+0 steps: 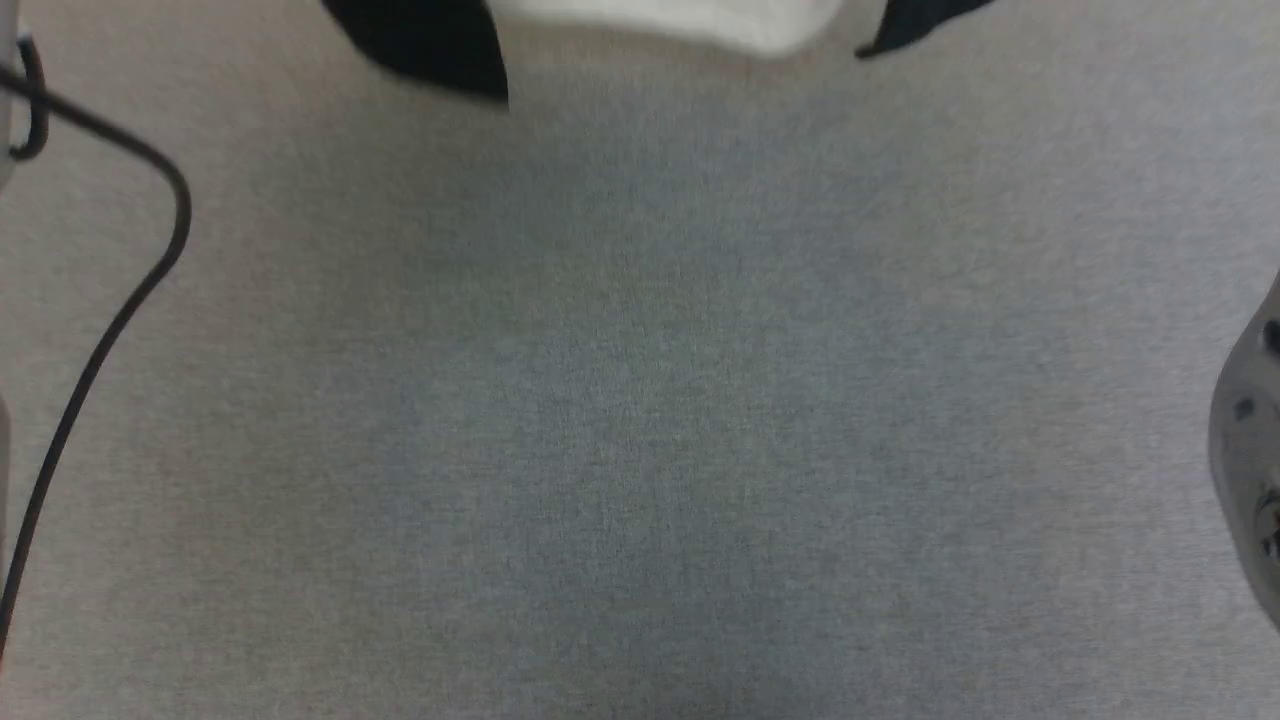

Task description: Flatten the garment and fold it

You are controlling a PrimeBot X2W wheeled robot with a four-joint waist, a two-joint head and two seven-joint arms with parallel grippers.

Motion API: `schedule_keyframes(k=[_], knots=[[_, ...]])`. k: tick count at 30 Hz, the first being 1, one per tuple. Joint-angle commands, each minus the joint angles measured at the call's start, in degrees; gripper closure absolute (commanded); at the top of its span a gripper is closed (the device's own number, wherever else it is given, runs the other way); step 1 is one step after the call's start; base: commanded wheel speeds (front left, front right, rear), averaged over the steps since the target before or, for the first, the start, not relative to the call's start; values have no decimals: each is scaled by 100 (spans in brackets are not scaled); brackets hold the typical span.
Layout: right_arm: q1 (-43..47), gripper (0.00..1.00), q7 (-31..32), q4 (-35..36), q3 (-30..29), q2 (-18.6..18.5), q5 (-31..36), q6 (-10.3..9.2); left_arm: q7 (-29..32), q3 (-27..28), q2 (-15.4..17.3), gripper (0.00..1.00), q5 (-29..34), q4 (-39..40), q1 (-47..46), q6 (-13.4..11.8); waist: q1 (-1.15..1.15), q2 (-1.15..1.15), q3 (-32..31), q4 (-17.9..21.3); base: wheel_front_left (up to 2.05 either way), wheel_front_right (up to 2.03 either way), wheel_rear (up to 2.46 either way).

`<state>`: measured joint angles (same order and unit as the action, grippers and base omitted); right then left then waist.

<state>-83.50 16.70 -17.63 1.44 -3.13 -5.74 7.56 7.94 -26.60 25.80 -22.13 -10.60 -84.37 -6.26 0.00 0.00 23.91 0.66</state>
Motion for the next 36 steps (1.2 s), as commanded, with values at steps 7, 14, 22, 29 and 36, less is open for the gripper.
schedule_keyframes(k=[7,14,22,29,36], knots=[[-739,100,-1013,-1285,-86,18,637,-8,-1120,-40,-390,100,301,-1017,-460,-148,0,0,1450,-263,0,0,0],[-598,100,-1377,-1555,257,-53,472,-8,-1588,-190,-336,100,289,-1138,-239,105,0,0,1716,-307,0,0,0],[470,100,-1221,-451,749,-576,-494,-8,-1638,-514,-182,100,227,15,771,191,0,0,1485,-377,0,0,0],[2364,100,-697,1484,581,-958,-1134,-8,-1451,-829,96,100,127,1522,2398,-152,0,0,1008,-364,0,0,0],[4537,100,-311,2892,137,-833,-1267,-8,-1286,-1292,283,100,102,2513,4058,-653,0,0,511,-300,0,0,0]])
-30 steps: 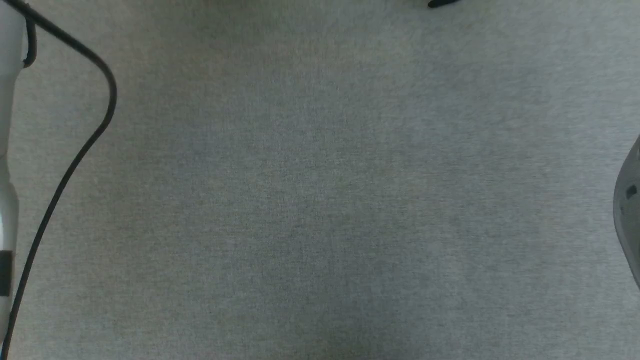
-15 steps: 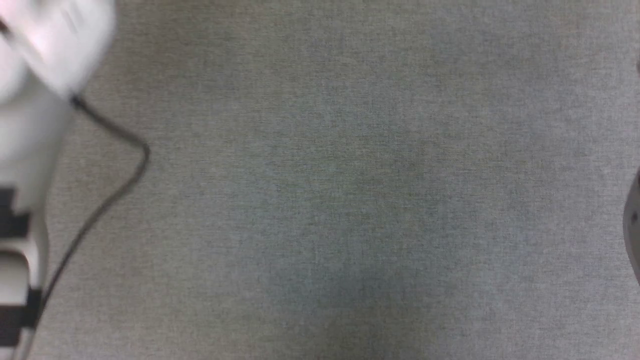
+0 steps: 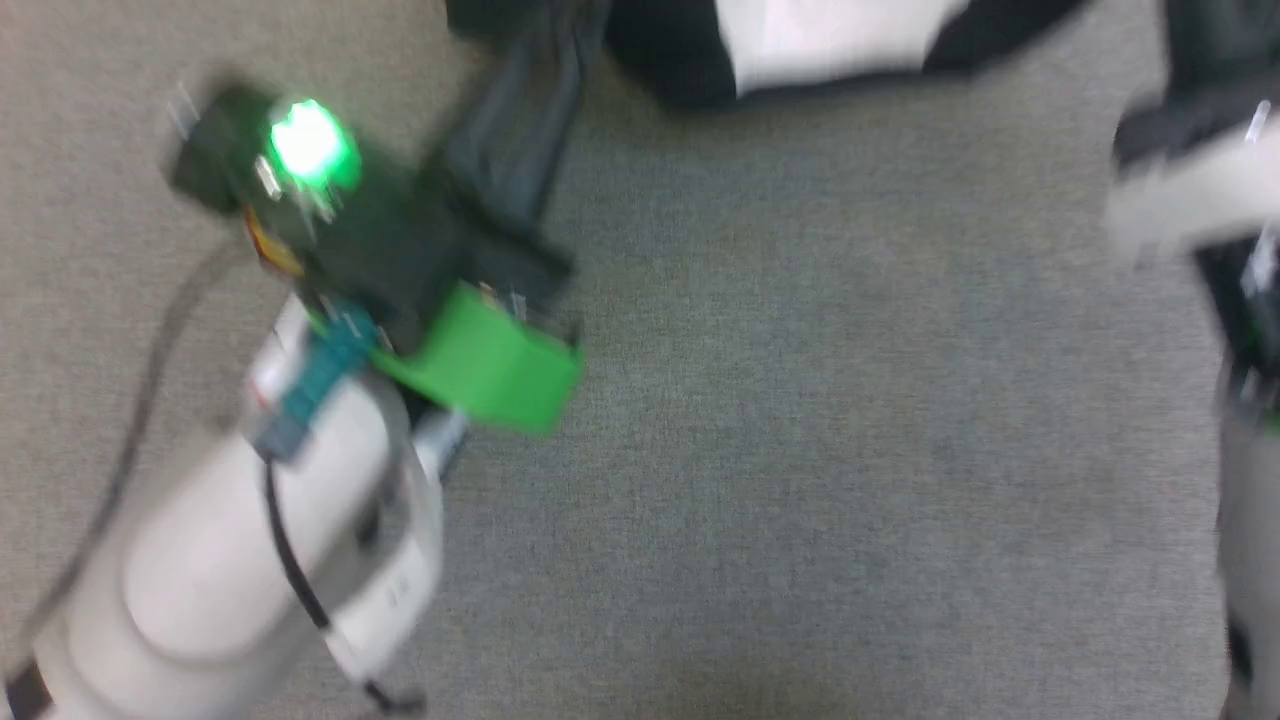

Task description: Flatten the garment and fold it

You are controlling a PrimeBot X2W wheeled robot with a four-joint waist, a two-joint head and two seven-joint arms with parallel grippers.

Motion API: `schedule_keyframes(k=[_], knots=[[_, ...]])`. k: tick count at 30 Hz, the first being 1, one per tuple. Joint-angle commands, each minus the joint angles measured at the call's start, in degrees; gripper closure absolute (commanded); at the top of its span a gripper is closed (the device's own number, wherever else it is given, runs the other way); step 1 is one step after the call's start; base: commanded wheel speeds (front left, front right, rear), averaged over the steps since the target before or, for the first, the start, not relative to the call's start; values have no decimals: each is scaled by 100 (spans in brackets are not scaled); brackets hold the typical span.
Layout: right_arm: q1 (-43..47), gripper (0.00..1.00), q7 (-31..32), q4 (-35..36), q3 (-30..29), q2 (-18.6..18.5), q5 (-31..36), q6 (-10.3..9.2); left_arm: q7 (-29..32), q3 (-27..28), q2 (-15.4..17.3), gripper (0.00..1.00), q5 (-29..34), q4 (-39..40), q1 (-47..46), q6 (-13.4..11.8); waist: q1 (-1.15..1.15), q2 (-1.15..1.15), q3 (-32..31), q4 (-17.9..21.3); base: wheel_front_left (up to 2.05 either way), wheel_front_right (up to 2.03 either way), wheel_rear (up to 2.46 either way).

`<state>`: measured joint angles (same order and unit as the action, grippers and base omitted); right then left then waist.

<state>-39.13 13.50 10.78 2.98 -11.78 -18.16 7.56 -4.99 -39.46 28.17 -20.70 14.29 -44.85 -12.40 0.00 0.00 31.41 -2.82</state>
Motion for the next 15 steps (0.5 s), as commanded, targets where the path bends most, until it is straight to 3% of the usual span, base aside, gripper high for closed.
schedule_keyframes(k=[1,15], knots=[[327,100,25,153,-53,77,-29,-8,23,-62,52,100,-63,76,282,-89,0,0,-294,60,0,0,0],[2999,100,-8,615,-448,637,-79,-8,350,-881,210,100,-545,30,2264,-376,0,0,-1215,159,0,0,0]])
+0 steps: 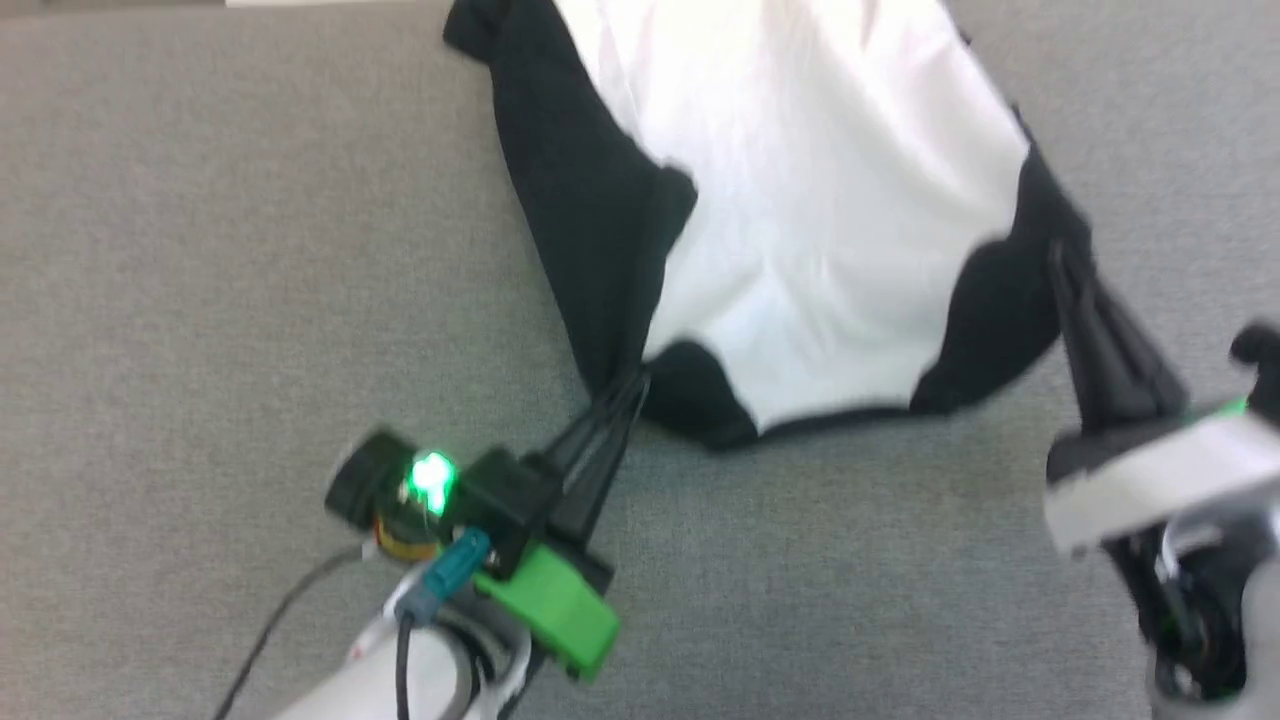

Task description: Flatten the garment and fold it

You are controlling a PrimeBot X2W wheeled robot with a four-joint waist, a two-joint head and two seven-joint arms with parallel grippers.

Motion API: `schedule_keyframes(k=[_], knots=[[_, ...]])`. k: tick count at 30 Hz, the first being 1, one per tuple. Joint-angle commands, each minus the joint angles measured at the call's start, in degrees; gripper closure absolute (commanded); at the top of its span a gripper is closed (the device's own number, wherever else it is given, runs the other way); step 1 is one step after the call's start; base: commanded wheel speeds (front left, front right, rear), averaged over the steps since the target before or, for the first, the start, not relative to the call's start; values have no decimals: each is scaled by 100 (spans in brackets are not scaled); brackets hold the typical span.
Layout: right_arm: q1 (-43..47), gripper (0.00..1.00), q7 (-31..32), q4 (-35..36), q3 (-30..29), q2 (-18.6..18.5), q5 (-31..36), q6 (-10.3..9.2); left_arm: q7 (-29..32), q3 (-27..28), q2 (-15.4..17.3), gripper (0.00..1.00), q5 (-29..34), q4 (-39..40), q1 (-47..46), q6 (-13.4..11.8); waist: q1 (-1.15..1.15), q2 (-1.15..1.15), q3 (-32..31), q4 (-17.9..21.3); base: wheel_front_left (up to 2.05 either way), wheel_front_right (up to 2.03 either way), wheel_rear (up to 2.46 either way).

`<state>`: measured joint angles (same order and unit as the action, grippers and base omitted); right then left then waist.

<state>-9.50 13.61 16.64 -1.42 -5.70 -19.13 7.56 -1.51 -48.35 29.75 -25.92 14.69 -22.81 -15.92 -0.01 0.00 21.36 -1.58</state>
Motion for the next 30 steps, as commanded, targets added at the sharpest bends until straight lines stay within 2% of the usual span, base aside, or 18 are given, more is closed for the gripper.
schedule_keyframes(k=[1,13,21,30], knots=[[206,100,6,25,-25,43,26,-8,27,-22,76,100,-81,-21,189,-49,1,0,-278,34,0,0,0],[1576,100,455,-70,-29,131,97,-8,432,-303,336,100,-512,-2,1200,-306,1,0,-906,29,0,0,0],[2295,100,820,44,-90,199,75,-8,732,-482,564,100,-772,130,1664,-344,1,0,-1368,58,0,0,0],[2854,100,1275,-41,-37,146,287,-8,1066,-670,670,100,-1119,5,2131,-404,1,0,-1516,97,0,0,0]])
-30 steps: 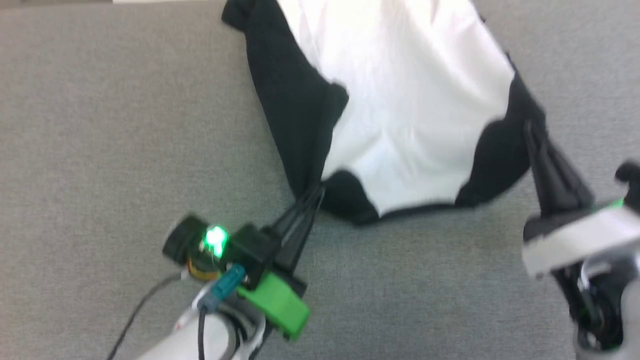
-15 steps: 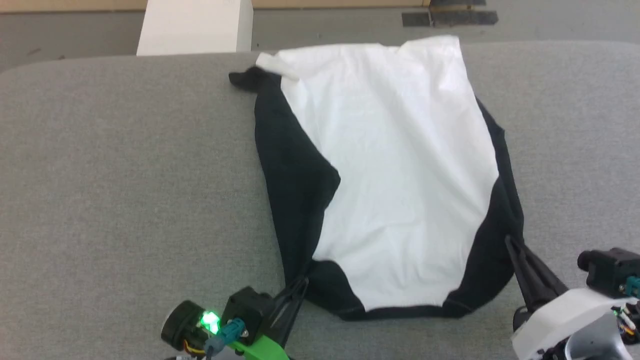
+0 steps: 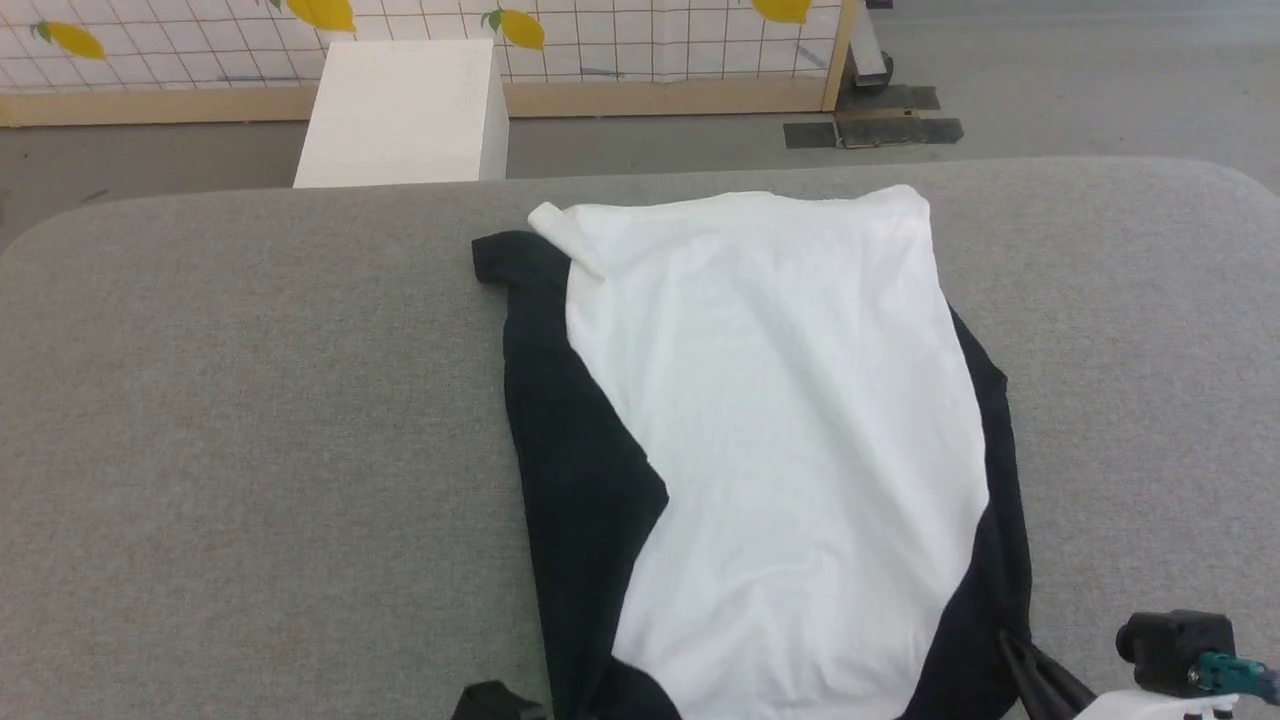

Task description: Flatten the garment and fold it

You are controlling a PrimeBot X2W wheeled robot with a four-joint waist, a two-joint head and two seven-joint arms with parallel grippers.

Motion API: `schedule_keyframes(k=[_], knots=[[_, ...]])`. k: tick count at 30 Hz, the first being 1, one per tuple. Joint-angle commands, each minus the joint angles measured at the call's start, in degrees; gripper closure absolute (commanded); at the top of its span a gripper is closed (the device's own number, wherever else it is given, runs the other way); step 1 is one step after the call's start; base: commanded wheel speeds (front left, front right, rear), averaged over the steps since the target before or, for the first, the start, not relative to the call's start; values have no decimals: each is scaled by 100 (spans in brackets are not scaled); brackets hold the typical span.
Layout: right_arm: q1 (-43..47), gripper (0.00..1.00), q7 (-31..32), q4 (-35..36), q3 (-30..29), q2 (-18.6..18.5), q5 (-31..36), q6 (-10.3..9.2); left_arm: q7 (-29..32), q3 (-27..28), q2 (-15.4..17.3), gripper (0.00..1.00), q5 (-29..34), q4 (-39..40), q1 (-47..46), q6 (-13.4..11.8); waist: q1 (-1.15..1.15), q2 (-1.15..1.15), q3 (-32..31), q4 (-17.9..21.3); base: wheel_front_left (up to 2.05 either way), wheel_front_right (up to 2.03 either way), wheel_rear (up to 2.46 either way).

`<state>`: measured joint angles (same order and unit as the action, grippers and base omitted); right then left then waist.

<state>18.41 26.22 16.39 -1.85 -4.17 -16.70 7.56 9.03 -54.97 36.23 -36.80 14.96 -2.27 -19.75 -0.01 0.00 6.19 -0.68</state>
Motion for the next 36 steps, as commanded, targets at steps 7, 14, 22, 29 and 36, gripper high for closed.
schedule_keyframes(k=[7,14,22,29,36], knots=[[234,100,136,-120,-38,-16,194,-8,39,-37,-59,100,-199,-195,235,-68,1,0,42,14,0,0,0],[170,100,49,-401,14,19,300,-8,-141,5,-279,100,-386,-664,241,58,1,0,-7,22,0,0,0],[-24,99,-184,-799,104,62,353,-8,-170,79,-421,100,-479,-1004,176,7,1,0,-9,12,0,0,0],[-213,0,-500,-877,102,85,311,-8,-618,309,-650,0,-458,-1148,103,-135,1,0,0,-28,0,0,0],[-348,0,-626,-58,-338,104,327,-8,-1148,1052,-516,0,-782,-273,276,-433,1,0,-7,-32,0,0,0]])
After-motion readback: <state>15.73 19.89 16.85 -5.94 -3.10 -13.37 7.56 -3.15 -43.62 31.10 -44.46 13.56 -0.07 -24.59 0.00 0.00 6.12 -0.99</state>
